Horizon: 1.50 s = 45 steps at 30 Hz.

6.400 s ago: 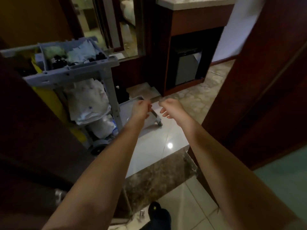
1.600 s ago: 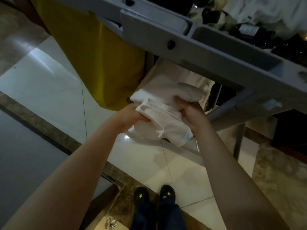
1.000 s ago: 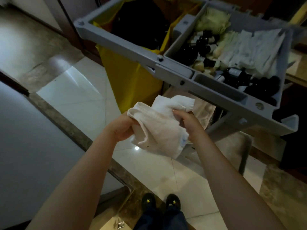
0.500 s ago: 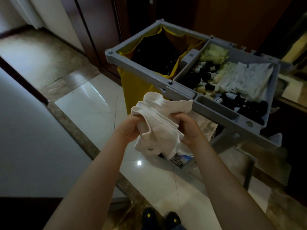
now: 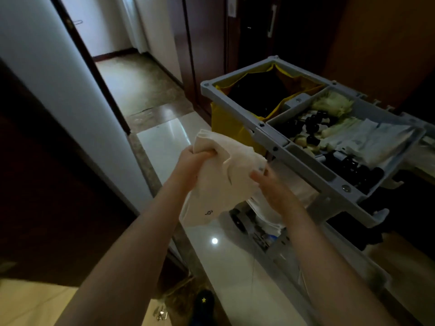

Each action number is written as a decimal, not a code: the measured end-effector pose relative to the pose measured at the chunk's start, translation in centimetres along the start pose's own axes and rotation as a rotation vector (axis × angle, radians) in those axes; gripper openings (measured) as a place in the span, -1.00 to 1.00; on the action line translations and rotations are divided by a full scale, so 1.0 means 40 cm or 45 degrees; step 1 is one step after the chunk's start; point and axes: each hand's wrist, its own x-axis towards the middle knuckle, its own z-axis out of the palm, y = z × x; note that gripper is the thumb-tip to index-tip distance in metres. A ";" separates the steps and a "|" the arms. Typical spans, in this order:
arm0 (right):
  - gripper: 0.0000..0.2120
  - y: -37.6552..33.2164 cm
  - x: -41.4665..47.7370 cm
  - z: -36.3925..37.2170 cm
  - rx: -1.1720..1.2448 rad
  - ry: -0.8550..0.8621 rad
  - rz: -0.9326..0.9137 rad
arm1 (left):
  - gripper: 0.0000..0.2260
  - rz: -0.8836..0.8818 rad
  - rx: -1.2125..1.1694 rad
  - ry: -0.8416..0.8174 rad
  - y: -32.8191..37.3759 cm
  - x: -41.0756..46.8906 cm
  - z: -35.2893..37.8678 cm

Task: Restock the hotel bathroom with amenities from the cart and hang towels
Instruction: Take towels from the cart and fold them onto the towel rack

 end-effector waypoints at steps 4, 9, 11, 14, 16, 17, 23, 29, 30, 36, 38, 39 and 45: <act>-0.39 -0.028 -0.032 0.068 0.040 -0.046 -0.038 | -0.84 0.079 0.047 0.110 0.036 -0.102 -0.025; -0.17 -0.025 -0.070 0.189 -0.068 -0.200 -0.115 | -0.55 0.148 0.080 0.231 0.044 -0.223 -0.115; -0.09 -0.020 -0.087 0.247 -0.044 -0.345 -0.114 | -0.61 0.171 0.089 0.262 0.041 -0.268 -0.159; -0.12 0.002 -0.118 0.349 -0.149 -0.446 -0.156 | -0.70 0.188 0.145 0.340 0.035 -0.351 -0.238; -0.34 0.026 -0.143 0.423 -0.193 -0.408 -0.222 | -0.73 0.200 0.183 0.313 0.028 -0.419 -0.306; -0.44 0.036 -0.161 0.459 -0.207 -0.387 -0.246 | -0.77 0.207 0.203 0.241 0.024 -0.454 -0.341; -0.65 0.104 -0.260 0.679 -0.207 -0.482 -0.194 | -0.81 0.100 0.198 0.293 -0.017 -0.639 -0.565; -0.75 0.169 -0.362 0.972 -0.258 -0.716 -0.204 | -0.34 0.146 -0.044 0.808 -0.088 -0.807 -0.828; -0.76 0.178 -0.378 1.025 -0.236 -0.745 -0.193 | -0.22 0.149 -0.113 0.852 -0.100 -0.838 -0.877; -0.75 0.197 -0.419 1.332 -0.026 -0.898 -0.049 | -0.52 0.004 -0.322 0.689 -0.119 -1.009 -1.120; -0.76 0.199 -0.405 1.434 -0.011 -0.950 -0.031 | -0.47 0.001 -0.339 0.721 -0.107 -1.032 -1.198; -0.77 0.201 -0.392 1.484 -0.014 -0.961 -0.022 | -0.44 0.027 -0.358 0.776 -0.097 -1.037 -1.239; -0.81 0.195 -0.262 1.787 0.081 -0.924 -0.073 | -0.68 0.234 -0.324 1.117 -0.019 -0.973 -1.510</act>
